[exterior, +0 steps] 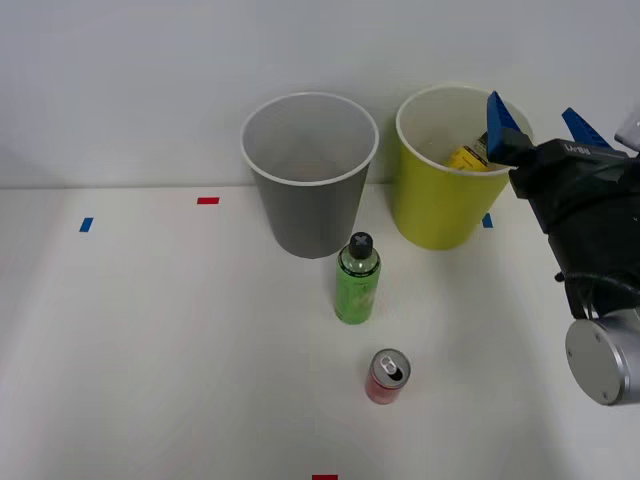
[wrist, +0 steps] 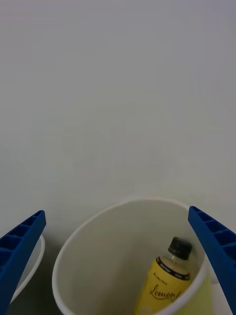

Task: Put cans in the gray bin, plastic bottles in the light green bin

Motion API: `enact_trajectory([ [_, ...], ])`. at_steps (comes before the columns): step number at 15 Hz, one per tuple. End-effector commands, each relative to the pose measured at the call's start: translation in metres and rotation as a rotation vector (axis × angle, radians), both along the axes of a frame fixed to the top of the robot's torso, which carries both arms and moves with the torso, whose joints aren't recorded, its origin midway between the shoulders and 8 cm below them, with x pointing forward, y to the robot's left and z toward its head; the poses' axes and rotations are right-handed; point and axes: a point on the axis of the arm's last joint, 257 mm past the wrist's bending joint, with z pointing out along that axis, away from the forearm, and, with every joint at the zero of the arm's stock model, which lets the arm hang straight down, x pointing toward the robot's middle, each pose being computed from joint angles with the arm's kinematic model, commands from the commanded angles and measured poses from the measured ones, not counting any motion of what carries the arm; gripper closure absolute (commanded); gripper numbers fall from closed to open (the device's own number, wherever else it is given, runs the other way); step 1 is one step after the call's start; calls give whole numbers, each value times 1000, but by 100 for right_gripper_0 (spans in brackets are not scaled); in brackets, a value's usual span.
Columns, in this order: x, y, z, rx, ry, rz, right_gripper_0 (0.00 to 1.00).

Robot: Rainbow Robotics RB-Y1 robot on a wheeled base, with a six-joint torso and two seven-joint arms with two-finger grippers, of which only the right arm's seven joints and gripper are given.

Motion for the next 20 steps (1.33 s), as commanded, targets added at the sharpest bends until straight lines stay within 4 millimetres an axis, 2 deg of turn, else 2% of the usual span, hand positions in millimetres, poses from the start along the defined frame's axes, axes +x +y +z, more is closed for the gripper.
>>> enact_trajectory([
  [1,-39,3,-26,-29,60,12,0],
  [5,-78,-3,-69,-107,168,-14,0],
  [13,-134,-18,-153,-309,341,-90,0],
  [16,-152,-26,-173,-384,389,-120,0],
  [18,-161,-24,-183,-332,418,-120,0],
  [20,-168,-27,-202,-315,443,-126,0],
])
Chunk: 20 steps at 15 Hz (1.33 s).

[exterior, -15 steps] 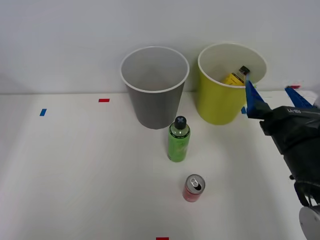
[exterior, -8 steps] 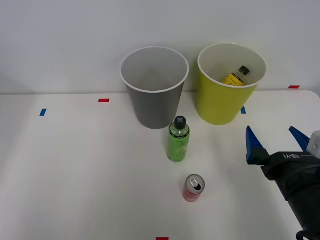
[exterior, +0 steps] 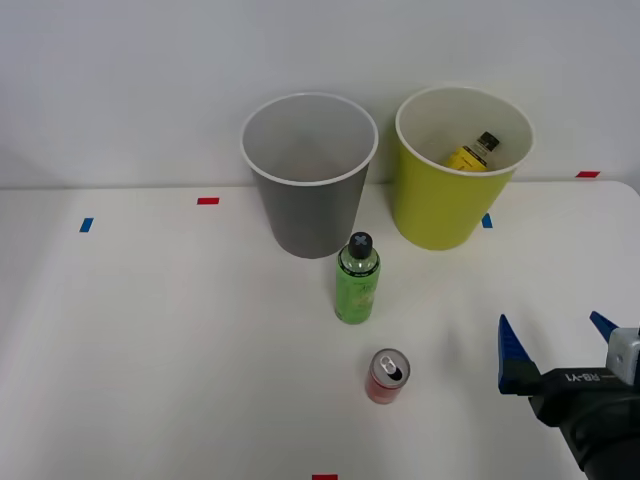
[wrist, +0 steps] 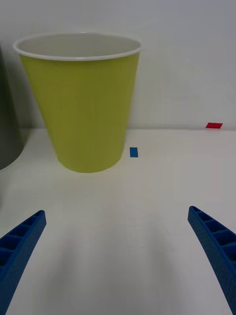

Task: Put cans in the gray bin, plastic bottles in the light green bin

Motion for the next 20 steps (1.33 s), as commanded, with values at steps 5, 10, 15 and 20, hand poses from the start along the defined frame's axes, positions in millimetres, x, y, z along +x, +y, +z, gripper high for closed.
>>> enact_trajectory([
  [5,-17,-11,-63,181,12,0,0],
  [10,-36,-18,-61,258,25,65,0],
  [15,-51,-35,-76,414,-38,223,0],
  [20,-64,-53,-81,263,-75,220,0],
])
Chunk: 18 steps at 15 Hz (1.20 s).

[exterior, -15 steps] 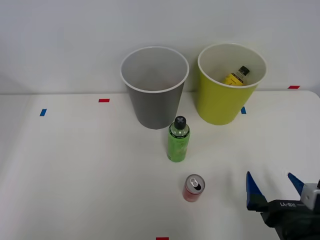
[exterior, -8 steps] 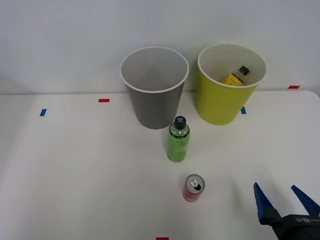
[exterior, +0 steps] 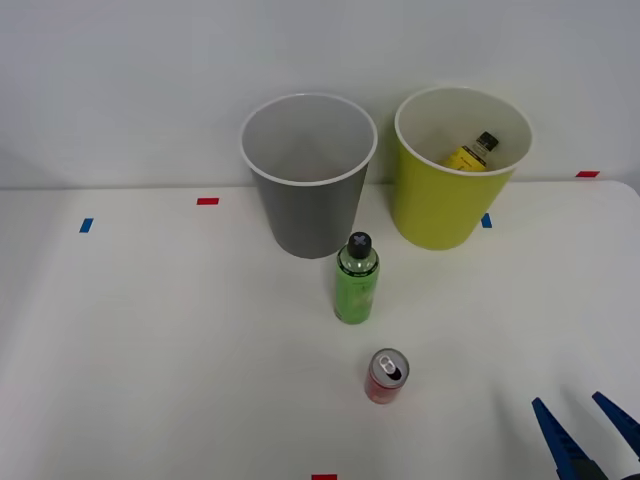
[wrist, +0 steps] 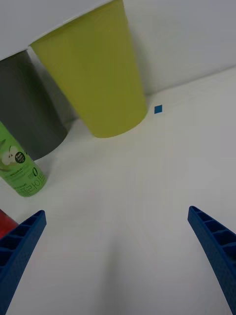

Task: Put cans in the gray bin, plastic bottles in the light green bin

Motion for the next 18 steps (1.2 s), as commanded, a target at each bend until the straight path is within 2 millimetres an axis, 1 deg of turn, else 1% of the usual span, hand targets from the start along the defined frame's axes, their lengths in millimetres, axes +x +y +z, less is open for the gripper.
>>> enact_trajectory([
  [1,-10,-10,0,-114,-24,-19,0],
  [3,-22,-16,-5,-164,-16,-42,0],
  [4,-28,-18,-9,-155,-1,-52,0],
  [7,-38,0,-19,-76,27,-63,0],
  [8,-40,9,-23,-45,35,-71,0],
  [10,-42,22,-26,-20,35,-75,0],
  [12,-36,22,-23,-95,10,-60,0],
  [13,-37,22,-23,-95,11,-62,0],
  [18,-58,21,-37,-103,61,-94,0],
])
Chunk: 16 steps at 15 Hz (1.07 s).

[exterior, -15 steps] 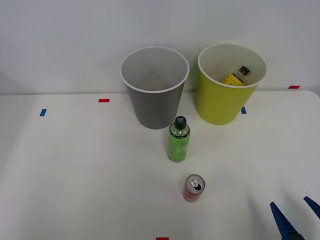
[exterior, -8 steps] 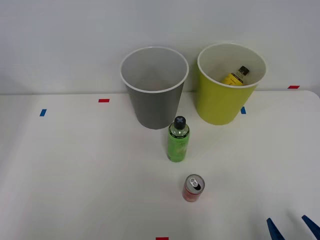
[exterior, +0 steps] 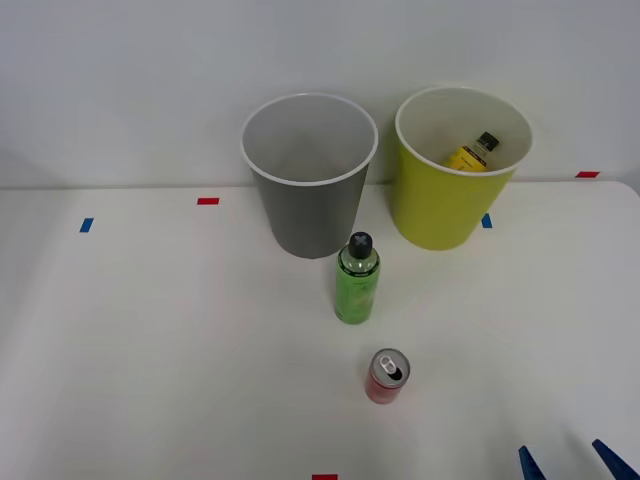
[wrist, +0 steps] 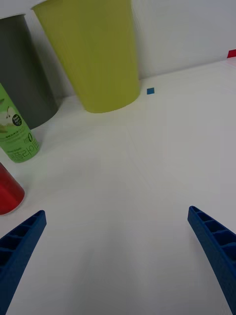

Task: Put cans in the gray bin, plastic bottles in the light green bin

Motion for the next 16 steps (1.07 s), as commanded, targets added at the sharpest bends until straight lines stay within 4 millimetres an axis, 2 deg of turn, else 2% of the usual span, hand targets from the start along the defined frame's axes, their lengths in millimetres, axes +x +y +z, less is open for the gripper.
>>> enact_trajectory([
  [1,-13,0,-8,-9,31,-12,0],
  [16,-15,-15,-8,-28,42,-24,0],
])
